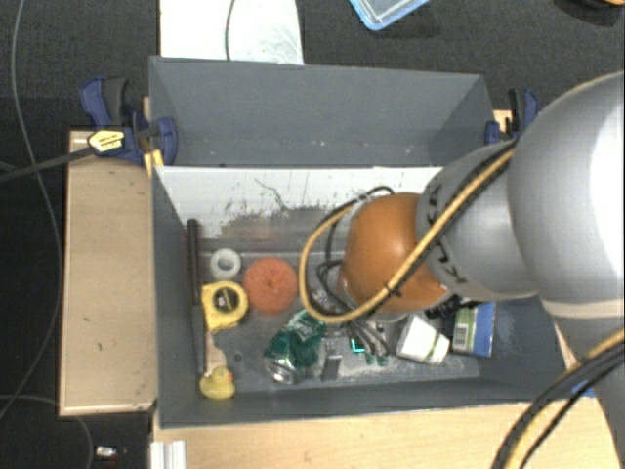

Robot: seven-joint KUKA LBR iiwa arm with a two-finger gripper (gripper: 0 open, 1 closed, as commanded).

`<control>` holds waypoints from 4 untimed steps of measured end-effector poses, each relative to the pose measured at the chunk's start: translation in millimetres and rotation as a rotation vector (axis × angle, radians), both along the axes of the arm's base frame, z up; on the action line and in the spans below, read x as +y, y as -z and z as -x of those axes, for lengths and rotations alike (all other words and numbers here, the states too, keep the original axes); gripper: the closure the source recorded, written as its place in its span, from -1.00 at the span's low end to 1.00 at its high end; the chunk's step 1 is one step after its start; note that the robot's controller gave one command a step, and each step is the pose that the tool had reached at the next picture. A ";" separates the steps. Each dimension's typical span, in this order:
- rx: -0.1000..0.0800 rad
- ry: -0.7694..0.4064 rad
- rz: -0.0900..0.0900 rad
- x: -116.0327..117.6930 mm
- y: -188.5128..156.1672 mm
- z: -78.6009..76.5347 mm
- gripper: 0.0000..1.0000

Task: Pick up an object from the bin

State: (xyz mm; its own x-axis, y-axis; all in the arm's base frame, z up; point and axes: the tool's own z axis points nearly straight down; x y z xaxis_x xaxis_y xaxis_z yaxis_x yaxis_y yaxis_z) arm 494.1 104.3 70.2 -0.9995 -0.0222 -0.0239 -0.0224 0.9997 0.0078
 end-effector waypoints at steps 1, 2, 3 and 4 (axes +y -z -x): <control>0.000 0.003 0.000 0.0 0.0 0.0 1.00; 0.000 0.005 0.000 0.0 0.0 0.0 1.00; 0.000 0.006 0.000 -0.1 0.0 0.0 1.00; 0.000 0.008 0.000 -0.1 0.0 0.0 1.00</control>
Offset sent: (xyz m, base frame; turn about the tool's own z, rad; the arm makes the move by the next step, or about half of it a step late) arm 0.0000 0.0000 0.0000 0.0000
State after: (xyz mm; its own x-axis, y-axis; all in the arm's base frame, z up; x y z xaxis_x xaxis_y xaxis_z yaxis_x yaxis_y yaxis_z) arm 494.1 104.2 70.2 -0.9996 -0.0143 -0.0239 -0.0145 0.9999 0.0080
